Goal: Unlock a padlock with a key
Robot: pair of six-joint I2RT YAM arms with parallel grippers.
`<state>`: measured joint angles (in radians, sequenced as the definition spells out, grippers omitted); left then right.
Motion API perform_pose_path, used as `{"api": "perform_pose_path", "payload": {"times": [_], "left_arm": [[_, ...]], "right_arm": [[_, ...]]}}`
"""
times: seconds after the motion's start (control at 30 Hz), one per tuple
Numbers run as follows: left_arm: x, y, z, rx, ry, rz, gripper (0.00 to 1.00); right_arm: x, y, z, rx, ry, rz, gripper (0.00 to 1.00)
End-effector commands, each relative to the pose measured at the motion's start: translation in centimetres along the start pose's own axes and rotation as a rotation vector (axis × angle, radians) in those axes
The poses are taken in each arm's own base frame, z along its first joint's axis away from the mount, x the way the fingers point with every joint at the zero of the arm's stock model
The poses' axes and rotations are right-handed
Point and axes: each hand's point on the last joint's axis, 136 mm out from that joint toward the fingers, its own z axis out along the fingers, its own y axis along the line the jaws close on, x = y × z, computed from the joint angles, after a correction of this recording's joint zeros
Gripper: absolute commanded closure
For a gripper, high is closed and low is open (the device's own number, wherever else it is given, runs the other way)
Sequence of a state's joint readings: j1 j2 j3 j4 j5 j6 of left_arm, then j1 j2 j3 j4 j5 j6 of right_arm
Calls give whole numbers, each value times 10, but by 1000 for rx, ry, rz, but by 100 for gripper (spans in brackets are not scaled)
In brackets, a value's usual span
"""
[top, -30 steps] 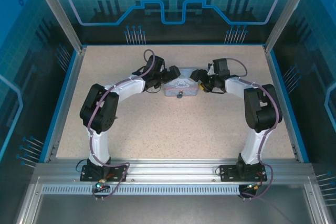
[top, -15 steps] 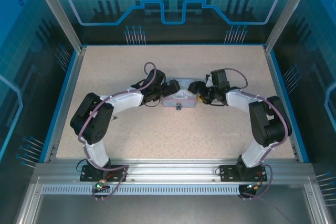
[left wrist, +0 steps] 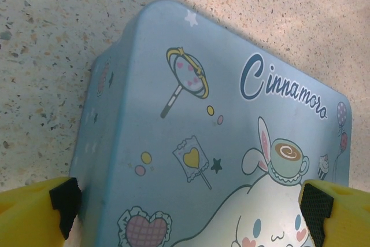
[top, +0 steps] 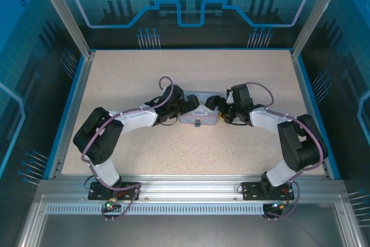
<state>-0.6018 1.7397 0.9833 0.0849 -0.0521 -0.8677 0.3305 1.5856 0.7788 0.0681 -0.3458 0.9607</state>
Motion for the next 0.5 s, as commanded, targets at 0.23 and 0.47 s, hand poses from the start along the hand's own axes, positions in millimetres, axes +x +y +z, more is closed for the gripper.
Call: {"api": "perform_pose_path", "payload": {"times": [0.23, 0.47], "left_arm": [[12, -15, -5, 71, 12, -58, 1], [-8, 7, -27, -52, -92, -85, 1]], "right_arm": [[-9, 10, 8, -3, 21, -20, 6], [-22, -7, -14, 29, -80, 2, 0]]}}
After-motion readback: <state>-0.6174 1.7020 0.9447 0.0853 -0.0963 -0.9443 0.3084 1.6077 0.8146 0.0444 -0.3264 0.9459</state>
